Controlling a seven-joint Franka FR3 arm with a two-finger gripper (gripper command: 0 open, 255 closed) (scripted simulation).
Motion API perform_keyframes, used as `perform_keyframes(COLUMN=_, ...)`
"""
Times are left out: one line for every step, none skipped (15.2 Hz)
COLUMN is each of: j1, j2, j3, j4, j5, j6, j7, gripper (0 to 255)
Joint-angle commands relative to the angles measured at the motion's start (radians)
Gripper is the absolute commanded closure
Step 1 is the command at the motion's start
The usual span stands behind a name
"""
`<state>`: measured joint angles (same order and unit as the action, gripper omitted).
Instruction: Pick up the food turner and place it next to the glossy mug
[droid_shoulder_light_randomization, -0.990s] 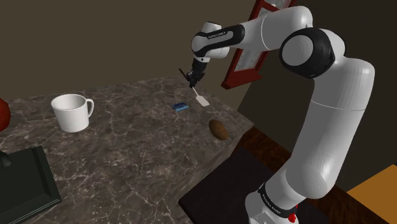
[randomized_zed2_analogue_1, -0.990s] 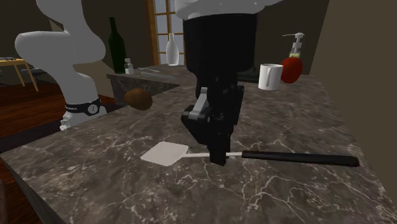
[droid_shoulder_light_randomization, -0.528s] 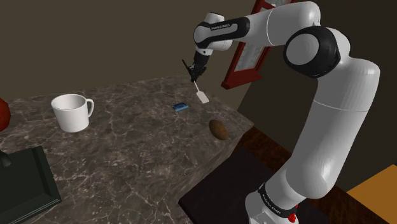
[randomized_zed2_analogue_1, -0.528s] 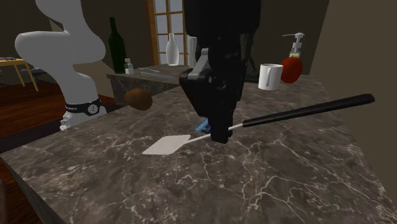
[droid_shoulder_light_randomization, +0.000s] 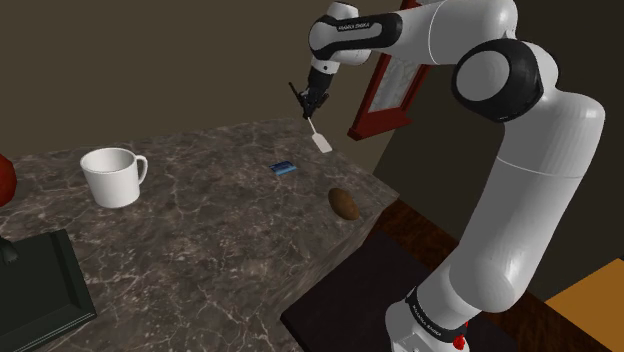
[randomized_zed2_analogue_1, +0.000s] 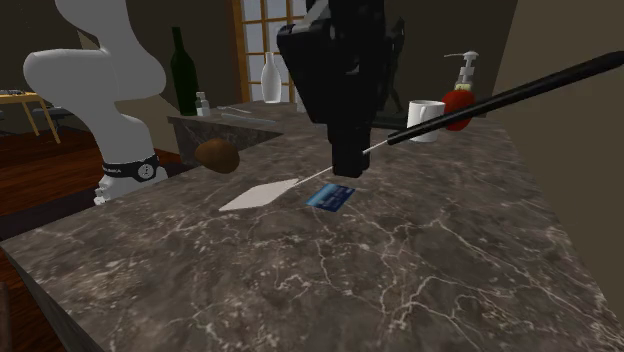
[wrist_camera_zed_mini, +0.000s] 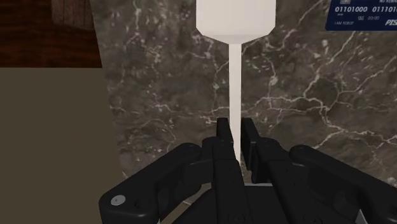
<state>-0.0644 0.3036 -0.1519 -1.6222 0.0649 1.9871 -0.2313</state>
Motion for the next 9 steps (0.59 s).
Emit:
perform_keyframes(j1=0.000, j2=-0.005, j3=0.000, j4=0.021, j5=-0.001, j6=-0.026, j7=0.002, gripper=255)
perform_keyframes(j1=0.000, j2=-0.007, j3=-0.001, j4=0.032, j5=-0.002, j6=-0.039, j7=0.002, gripper=255)
perform_keyframes(j1=0.000, j2=-0.008, j3=-0.001, j4=0.043, j5=-0.002, j6=-0.052, j7=0.003, gripper=255)
perform_keyframes(j1=0.000, j2=-0.010, j3=-0.001, j4=0.054, j5=-0.003, j6=-0.065, j7=0.003, gripper=255)
perform_keyframes(j1=0.000, j2=-0.011, j3=-0.001, j4=0.066, j5=-0.003, j6=-0.078, j7=0.004, gripper=255)
perform_keyframes(j1=-0.001, j2=-0.012, j3=-0.001, j4=0.078, j5=-0.004, j6=-0.091, j7=0.004, gripper=255)
perform_keyframes(j1=-0.001, j2=-0.013, j3=-0.002, j4=0.090, j5=-0.004, j6=-0.104, j7=0.005, gripper=255)
perform_keyframes(j1=-0.001, j2=-0.014, j3=-0.002, j4=0.103, j5=-0.004, j6=-0.117, j7=0.005, gripper=255)
perform_keyframes(j1=-0.001, j2=-0.014, j3=-0.002, j4=0.116, j5=-0.004, j6=-0.130, j7=0.005, gripper=255)
